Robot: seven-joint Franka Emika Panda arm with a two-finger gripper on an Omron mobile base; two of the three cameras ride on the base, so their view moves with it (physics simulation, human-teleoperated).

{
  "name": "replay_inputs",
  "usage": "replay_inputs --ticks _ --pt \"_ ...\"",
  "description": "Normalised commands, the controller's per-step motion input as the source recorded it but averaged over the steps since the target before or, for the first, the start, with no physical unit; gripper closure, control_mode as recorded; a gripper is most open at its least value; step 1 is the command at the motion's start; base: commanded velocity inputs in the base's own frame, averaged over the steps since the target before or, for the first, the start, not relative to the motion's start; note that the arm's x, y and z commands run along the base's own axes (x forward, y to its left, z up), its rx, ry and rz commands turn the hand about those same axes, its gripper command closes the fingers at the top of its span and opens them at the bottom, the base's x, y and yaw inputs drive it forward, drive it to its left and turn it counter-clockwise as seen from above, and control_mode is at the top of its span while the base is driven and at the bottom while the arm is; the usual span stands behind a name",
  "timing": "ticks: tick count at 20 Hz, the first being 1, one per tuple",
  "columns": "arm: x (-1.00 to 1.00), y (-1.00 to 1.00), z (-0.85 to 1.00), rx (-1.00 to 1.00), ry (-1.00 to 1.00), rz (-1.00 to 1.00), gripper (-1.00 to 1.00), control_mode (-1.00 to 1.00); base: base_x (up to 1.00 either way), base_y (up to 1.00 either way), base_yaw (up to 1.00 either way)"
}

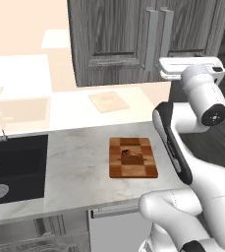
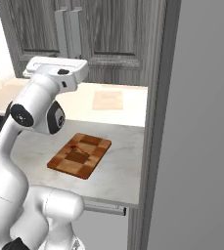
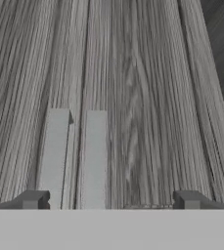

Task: Open the cabinet, retrieve the rolling pin, and place it next to the meat on the cutting board to prepare for tenderizing.

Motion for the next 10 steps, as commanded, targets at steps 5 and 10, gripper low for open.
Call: replay_inputs --ticks 5,10 --pt "0.44 -0.03 -0.04 0.00 0.00 0.02 -1.00 -1.00 0.00 0.00 0.00" --pt "0.37 -0.10 -0.10 0.00 0.00 0.08 -1.00 -1.00 0.00 0.00 0.00"
